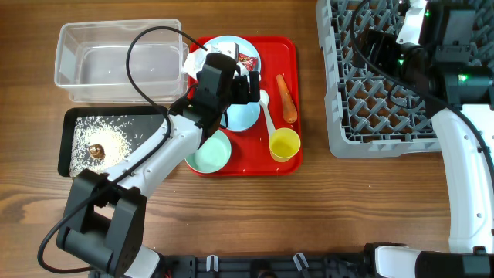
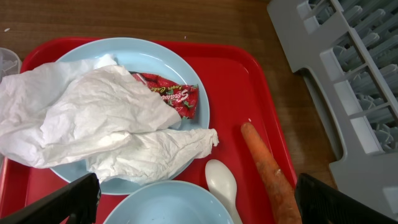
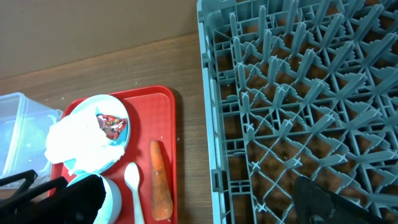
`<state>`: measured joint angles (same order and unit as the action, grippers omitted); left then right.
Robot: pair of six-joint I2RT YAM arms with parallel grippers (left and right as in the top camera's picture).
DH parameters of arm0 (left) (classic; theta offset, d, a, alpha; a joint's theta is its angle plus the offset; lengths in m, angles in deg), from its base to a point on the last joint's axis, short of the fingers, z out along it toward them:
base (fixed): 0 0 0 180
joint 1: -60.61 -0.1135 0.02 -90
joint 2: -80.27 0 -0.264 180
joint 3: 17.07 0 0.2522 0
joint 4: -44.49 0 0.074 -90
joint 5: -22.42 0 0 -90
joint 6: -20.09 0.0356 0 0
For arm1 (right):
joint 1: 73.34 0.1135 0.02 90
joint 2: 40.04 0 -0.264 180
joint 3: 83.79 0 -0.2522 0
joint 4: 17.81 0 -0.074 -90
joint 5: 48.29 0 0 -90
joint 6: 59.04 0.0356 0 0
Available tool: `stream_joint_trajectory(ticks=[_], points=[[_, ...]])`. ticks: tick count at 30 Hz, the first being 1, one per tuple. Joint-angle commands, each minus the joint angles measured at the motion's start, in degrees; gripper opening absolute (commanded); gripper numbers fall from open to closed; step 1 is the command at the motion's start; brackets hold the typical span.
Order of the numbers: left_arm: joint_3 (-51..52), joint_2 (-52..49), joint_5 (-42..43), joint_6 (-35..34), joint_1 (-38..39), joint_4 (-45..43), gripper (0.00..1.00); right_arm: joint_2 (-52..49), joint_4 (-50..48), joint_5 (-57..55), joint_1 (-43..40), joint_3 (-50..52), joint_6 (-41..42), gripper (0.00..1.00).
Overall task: Sort waste into correct bins and load items into the dishwasher rack
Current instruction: 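Reach to the white plate and pinch the white tissue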
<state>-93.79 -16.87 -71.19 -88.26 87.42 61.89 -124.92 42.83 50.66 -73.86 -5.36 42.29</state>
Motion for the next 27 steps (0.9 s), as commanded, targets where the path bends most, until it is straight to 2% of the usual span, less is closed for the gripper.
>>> stream_joint_trajectory(ticks=[1, 16, 20, 27], points=[[-0.4, 1.6, -1.0, -0.1, -0.5, 0.0, 1.0, -0.7, -0.3, 0.4, 0.3, -0.8, 0.7, 1.0], [-3.3, 1.6, -1.0, -0.1, -0.5, 1.5, 1.0, -0.7, -0.4, 0.4, 0.3, -0.8, 0.6, 1.0], [-9.6, 1.6, -1.0, 3.1, -0.5, 7.2, 1.0, -0.7, -0.4, 0.4, 0.3, -0.8, 0.6, 1.0], [-19.1, 1.6, -2.3, 4.3, -2.5, 17.2, 0.99, -0.7, -0.3, 0.4, 0.3, -0.8, 0.7, 1.0]])
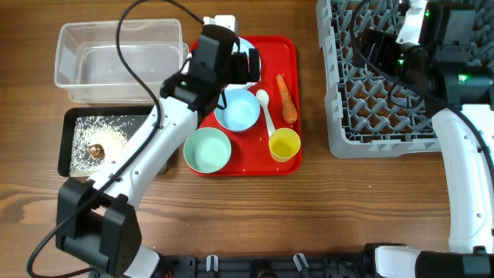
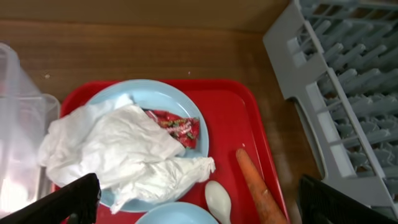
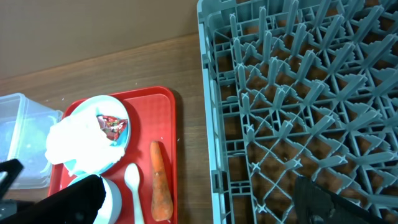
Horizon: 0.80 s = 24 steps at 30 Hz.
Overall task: Sort waste into correct bins and load items into the dishwasher rack
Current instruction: 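Reach to the white plate and pinch the white tissue, then lift the tissue into the clear plastic bin and release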
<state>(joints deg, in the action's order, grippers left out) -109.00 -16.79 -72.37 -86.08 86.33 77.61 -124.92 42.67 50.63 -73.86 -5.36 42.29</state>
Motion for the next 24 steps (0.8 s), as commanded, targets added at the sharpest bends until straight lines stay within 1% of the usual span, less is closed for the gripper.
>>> stream_joint_trajectory(ticks=[1, 3, 6, 8, 9, 11, 13, 16, 18, 20, 23, 24], points=[[-4.9, 1.5, -1.2, 3.0, -1.8, 2.1, 0.99, -0.7, -0.1, 0.5, 0.3, -0.8, 0.6, 1.0], [-7.3, 1.4, -1.3, 4.0, -3.1, 4.1, 0.99, -0.7, 0.1, 0.5, 0.3, -0.8, 0.6, 0.99], [-7.5, -0.4, -1.3, 4.7, -6.0, 5.2, 1.0, -0.7, 0.5, 0.4, 0.3, -0.8, 0.6, 1.0], [-7.5, -3.5, -1.3, 8.5, -6.3, 6.2, 1.0, -0.8, 0.8, 0.5, 0.3, -0.8, 0.7, 1.0], [-7.5, -5.6, -2.0, 9.0, -6.3, 6.2, 1.0, -0.9, 0.9, 0.5, 0.3, -0.8, 0.7, 1.0], [-7.5, -11.1, -2.4, 11.4, -6.3, 4.0, 1.0, -0.9, 1.3, 0.5, 0.3, -0.8, 0.7, 1.0], [-7.5, -15.4, 0.0, 16.4, -6.1, 1.6, 1.0, -0.9, 1.8, 0.5, 0.3, -0.8, 0.7, 1.0], [-7.5, -20.2, 0.0, 22.0, -5.9, -0.7, 1.0, -0.9, 3.1, 0.5, 0.3, -0.8, 0.7, 1.0], [-7.5, -23.2, 0.0, 25.6, -5.9, -4.4, 1.0, -0.9, 3.7, 0.0, 0.3, -0.8, 0.7, 1.0], [-7.5, -28.0, 0.0, 26.7, -5.9, -8.6, 1.0, -0.9, 3.9, 0.0, 0.3, -0.8, 0.7, 1.0], [-7.5, -29.5, 0.8, 26.6, -6.0, -9.3, 1.0, -0.9, 3.9, 0.0, 0.3, -0.8, 0.7, 1.0], [-7.5, -29.6, 1.4, 26.7, -6.0, -9.3, 0.98, -0.9, 3.9, 0.0, 0.3, -0.8, 0.7, 1.0]])
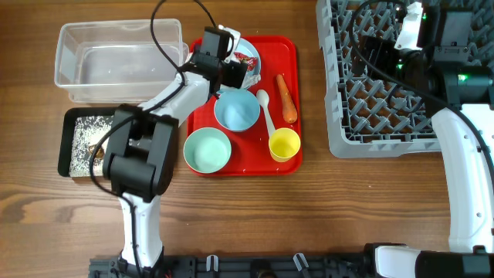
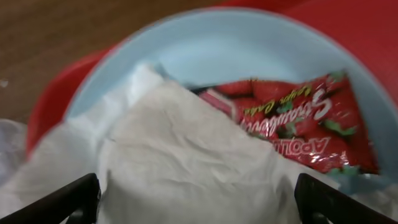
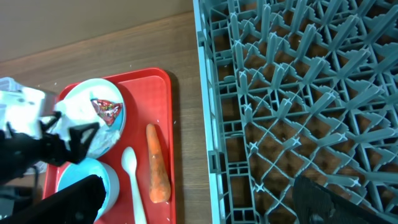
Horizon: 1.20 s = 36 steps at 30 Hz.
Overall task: Sort waste into correct bins and load items into the dishwasher rack
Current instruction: 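Lift the tissue into the clear plastic bin and release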
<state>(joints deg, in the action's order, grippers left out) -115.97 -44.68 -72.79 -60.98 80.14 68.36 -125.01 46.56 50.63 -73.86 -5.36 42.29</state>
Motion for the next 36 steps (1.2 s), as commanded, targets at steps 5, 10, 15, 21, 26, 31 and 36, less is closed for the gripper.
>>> stream_joint_trajectory(ticks=[5, 10, 15, 21, 26, 31, 36], points=[[-0.5, -3.2, 1.8, 1.6, 0.1, -0.7, 0.87, -0.8, 0.0, 0.0, 0.3, -0.8, 0.7, 1.0], [-0.5, -3.2, 1.7, 1.6, 1.2, -2.5, 0.05, -0.8, 0.0, -0.2, 0.3, -0.8, 0.7, 1.0], [-0.5, 0.4, 1.7, 1.3, 2.2, -6.1, 0.04, -0.8, 0.0, -0.2, 0.3, -0.8, 0.7, 1.0], [-0.5, 8.3, -2.0, -2.1, 1.4, -2.3, 0.04, -0.8, 0.0, -0.2, 0.3, -0.8, 0.7, 1.0], [-0.5, 13.9, -2.0, -2.1, 0.8, 1.2, 0.04, -0.8, 0.0, -0.2, 0.3, -0.8, 0.7, 1.0], [-0.5, 19.2, -7.3, -5.4, 0.5, 3.7, 0.04, -0.8, -0.2, -0.2, 0.3, -0.8, 0.7, 1.0], [-0.5, 23.7, -7.9, -13.1, -5.2, 12.1, 0.04, -0.9, -0.6, -0.2, 0.3, -0.8, 0.7, 1.0]])
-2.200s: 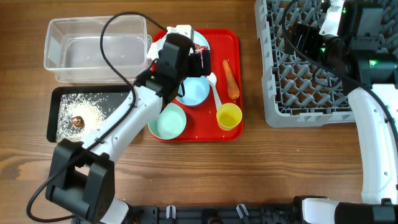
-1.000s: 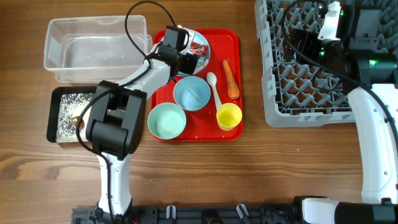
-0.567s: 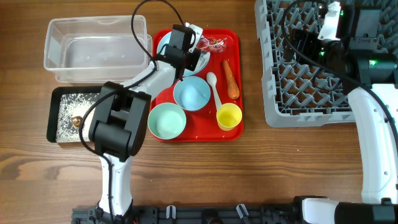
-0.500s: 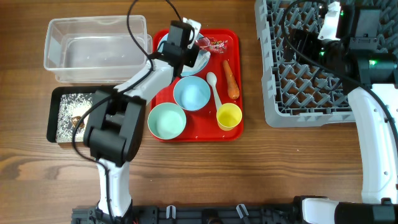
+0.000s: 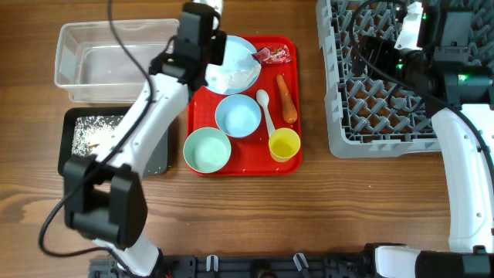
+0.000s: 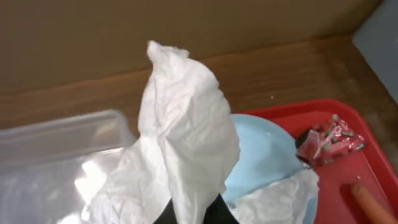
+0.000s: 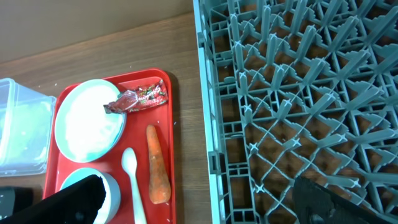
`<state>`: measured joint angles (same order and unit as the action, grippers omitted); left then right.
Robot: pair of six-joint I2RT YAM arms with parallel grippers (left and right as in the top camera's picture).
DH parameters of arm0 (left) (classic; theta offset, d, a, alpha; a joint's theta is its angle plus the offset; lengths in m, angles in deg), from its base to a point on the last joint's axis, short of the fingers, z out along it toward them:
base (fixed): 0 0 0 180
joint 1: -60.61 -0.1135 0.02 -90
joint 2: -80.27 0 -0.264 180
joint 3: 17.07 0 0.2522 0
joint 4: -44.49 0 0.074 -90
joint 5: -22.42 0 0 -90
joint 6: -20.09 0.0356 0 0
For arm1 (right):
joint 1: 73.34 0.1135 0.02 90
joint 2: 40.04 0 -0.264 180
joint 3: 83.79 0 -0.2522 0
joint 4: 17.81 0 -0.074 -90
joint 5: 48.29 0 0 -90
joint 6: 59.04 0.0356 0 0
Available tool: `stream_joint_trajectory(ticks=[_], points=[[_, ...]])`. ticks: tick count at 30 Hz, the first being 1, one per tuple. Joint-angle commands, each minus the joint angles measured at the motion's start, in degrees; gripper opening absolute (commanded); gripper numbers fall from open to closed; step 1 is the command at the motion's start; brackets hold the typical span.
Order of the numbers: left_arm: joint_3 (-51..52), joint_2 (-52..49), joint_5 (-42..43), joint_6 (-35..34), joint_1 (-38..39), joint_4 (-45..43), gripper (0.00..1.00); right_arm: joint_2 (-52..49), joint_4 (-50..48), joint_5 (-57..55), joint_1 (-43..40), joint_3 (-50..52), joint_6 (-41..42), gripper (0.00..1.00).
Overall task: Sort waste into correct bins and load items into the dishwasher rack
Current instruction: 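Lift the tissue into the clear plastic bin and release, then reach back to the plate and grasp the remaining tissue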
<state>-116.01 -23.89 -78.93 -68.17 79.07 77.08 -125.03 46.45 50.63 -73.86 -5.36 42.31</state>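
Note:
A crumpled white tissue [image 6: 186, 130] hangs in my left gripper [image 6: 191, 210], whose jaws are shut on it above the pale blue plate [image 6: 264, 155] and close to the clear plastic bin [image 5: 116, 54]. Part of the tissue [image 5: 231, 75] still trails over the plate. A red strawberry wrapper [image 5: 274, 54] lies on the red tray [image 5: 289, 166] at its far right corner. My right gripper [image 7: 199, 205] is open over the near edge of the grey dishwasher rack [image 5: 386, 100], holding nothing.
On the tray are a carrot [image 5: 285, 98], a white spoon [image 5: 266, 108], a blue bowl [image 5: 238, 116], a green bowl [image 5: 207, 149] and a yellow cup [image 5: 284, 144]. A black tray [image 5: 150, 150] with crumbs sits left of it, below the clear bin.
My left gripper was open, low over the tissue on the plate; now it is shut on the tissue and raised. The wrapper has gone from the plate to the tray's corner.
My left gripper was open over the tray near the plate, then farther back and higher, then down close on the tissue. Now it holds the tissue lifted beside the clear bin. The right arm stayed over the rack throughout.

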Motion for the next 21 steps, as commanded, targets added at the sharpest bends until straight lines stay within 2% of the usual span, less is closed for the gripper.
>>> stream_joint_trajectory(ticks=[1, 7, 12, 13, 16, 17, 20, 21], points=[[-0.4, 3.0, -1.7, -6.7, -5.3, 4.3, 0.04, -1.0, -0.5, -0.2, 0.3, -0.8, 0.7, 1.0], [-0.4, 2.8, -1.6, -6.7, -13.0, 6.9, 0.04, -1.0, -0.5, -0.2, 0.3, -0.8, 0.8, 1.0], [-0.4, -0.2, -0.9, -6.7, -16.2, 6.0, 0.06, -1.0, -0.5, -0.2, 0.3, -0.8, 0.8, 1.0], [-0.4, -1.0, -0.9, -6.7, -16.2, 5.4, 0.13, -1.0, -0.5, -0.2, 0.3, -0.8, 0.8, 1.0], [-0.4, -2.5, -0.9, -6.7, -16.2, 2.5, 0.85, -1.0, -0.4, -0.2, 0.3, -0.8, 0.8, 1.0], [-0.4, -2.7, -0.9, -6.7, -16.2, 0.5, 1.0, -1.0, -0.3, -0.2, 0.3, -0.8, 0.8, 1.0], [-0.4, -2.7, -0.4, -6.7, -16.2, -2.4, 1.0, -1.0, -0.3, -0.2, 0.3, -0.8, 0.8, 1.0], [-0.4, -2.7, 3.1, -6.7, -15.9, -3.3, 1.0, -1.0, -0.3, -0.2, 0.3, -0.8, 0.8, 1.0]])
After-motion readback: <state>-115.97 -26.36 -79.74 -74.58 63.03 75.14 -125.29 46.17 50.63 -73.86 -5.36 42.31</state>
